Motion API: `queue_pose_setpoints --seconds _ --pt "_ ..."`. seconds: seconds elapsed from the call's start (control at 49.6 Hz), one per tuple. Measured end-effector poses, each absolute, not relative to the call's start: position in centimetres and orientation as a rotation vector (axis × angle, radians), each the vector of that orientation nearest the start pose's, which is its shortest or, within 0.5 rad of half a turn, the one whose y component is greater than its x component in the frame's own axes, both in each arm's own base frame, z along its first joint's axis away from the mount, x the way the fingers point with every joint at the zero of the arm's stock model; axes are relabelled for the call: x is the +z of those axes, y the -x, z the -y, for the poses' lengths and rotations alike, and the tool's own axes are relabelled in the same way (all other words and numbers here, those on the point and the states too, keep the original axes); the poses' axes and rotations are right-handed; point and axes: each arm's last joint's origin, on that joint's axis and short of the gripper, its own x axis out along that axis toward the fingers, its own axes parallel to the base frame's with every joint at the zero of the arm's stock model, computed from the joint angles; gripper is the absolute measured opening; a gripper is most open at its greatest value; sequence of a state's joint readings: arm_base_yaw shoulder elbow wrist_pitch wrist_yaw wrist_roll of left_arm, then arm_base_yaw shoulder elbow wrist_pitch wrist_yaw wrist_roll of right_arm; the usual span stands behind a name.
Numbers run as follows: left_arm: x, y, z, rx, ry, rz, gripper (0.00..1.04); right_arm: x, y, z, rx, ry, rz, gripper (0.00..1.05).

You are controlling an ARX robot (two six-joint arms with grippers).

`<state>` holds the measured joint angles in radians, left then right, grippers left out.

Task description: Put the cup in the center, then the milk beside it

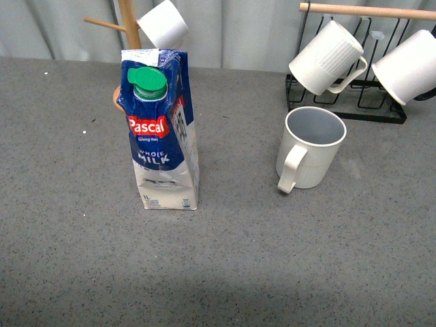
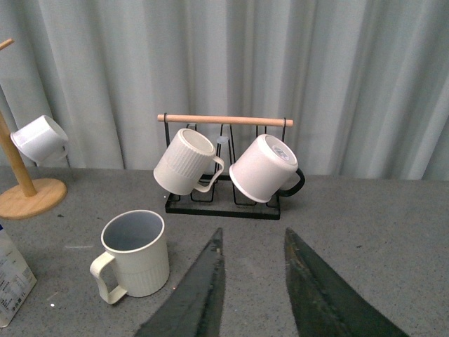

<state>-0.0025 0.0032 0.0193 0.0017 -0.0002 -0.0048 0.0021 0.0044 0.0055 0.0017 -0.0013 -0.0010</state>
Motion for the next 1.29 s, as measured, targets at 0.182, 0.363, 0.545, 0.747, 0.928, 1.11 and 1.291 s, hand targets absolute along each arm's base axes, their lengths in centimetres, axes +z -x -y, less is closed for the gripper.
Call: queue_pose_setpoints --seconds 0.182,0.363,0.545,0.747,0.928,1.11,1.291 --pt "17.0 -9.7 0.0 -0.002 0.005 0.018 0.98 16.5 -9.8 0.0 0.003 0.001 0.003 0.56" --pt "17.0 -9.7 0.0 -0.002 0.004 0.018 0.98 16.5 -9.8 0.0 0.003 0.001 0.003 0.88" --pt "17.0 -9.7 0.0 -0.003 0.005 0.018 0.98 16.5 -9.8 0.0 0.003 0.000 0.003 0.96" --pt "16.4 -11.3 0.2 -0.063 0.089 -0.151 0.98 16.5 -9.8 0.0 0.003 0.000 0.003 0.96" --pt "17.0 -14.1 0.9 -0.114 0.100 -0.151 0.98 16.5 -9.8 0.0 0.003 0.000 0.004 0.96" --pt "16.3 -17.9 2.4 -0.176 0.093 -0.207 0.98 16.5 -9.8 0.0 0.003 0.000 0.004 0.96" --pt "15.1 -19.8 3.8 -0.212 0.080 -0.263 0.98 16.5 -9.8 0.0 0.003 0.000 0.004 0.96"
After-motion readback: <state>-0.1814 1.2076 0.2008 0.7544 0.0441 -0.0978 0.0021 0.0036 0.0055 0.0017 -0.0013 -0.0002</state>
